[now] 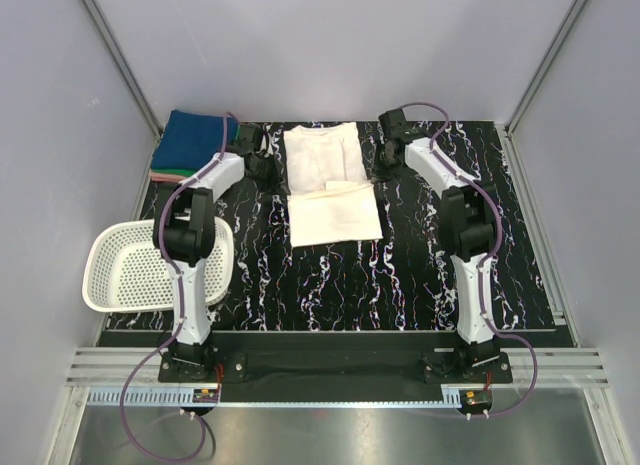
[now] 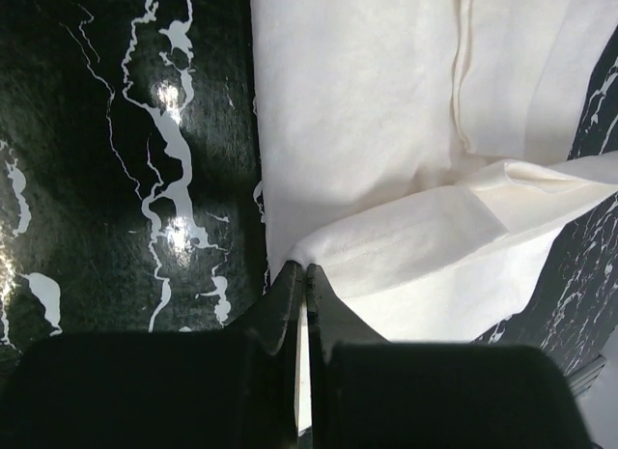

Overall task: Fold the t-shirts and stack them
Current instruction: Fold the tshirt

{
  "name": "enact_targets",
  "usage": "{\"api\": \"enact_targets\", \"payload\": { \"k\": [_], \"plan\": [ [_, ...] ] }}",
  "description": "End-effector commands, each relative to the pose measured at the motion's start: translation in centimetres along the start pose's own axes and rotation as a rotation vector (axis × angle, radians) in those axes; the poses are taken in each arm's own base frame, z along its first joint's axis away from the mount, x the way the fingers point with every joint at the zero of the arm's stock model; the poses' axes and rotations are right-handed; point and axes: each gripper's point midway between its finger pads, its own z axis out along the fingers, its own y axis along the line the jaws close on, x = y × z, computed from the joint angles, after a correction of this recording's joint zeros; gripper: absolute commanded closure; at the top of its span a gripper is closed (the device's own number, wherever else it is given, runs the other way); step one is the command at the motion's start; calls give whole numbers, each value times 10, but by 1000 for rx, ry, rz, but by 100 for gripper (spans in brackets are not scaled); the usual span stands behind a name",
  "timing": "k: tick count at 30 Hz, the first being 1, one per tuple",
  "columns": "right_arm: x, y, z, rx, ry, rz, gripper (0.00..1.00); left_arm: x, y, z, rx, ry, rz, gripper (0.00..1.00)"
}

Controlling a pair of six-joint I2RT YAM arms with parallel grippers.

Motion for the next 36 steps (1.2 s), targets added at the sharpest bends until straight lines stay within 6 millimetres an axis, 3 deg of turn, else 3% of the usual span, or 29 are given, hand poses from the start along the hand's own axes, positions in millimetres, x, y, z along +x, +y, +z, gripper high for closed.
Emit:
{"api": "enact_targets", "payload": {
  "k": [1,8,14,17,21,22,26,27,29,31,36],
  "plan": [
    [-20,-1,-3,-9,-44,8,100,-20,-6,-4,35,-35,15,98],
    [-24,-1,9,-19,-37,6,100,-24,-1,4,38,-35,-8,96],
    [-33,4,5,-37,-58,10,100,-29,-2,2,47,-50,-16,100],
    [-34,5,10,-36,-51,10,100,-32,-2,5,49,-49,-16,84],
    [-32,-1,17,-14,-38,6,94,-36,-2,2,51,-59,14,76],
    [-33,-1,17,-18,-41,4,89,-41,-4,-4,48,-78,25,70],
    [-42,1,7,-29,-69,3,59,-48,-2,-24,-8,-129,43,66],
    [-42,2,4,-31,-73,-2,57,-52,-4,-35,-28,-162,52,65],
    [-47,5,-7,-44,-95,-1,57,-40,-1,-36,-48,-160,58,64],
    [-45,5,-10,-52,-98,-4,63,-34,-13,-41,-29,-180,87,64],
    [-39,10,-14,-96,-84,-40,83,-9,-29,-25,35,-114,115,67]
  ]
}}
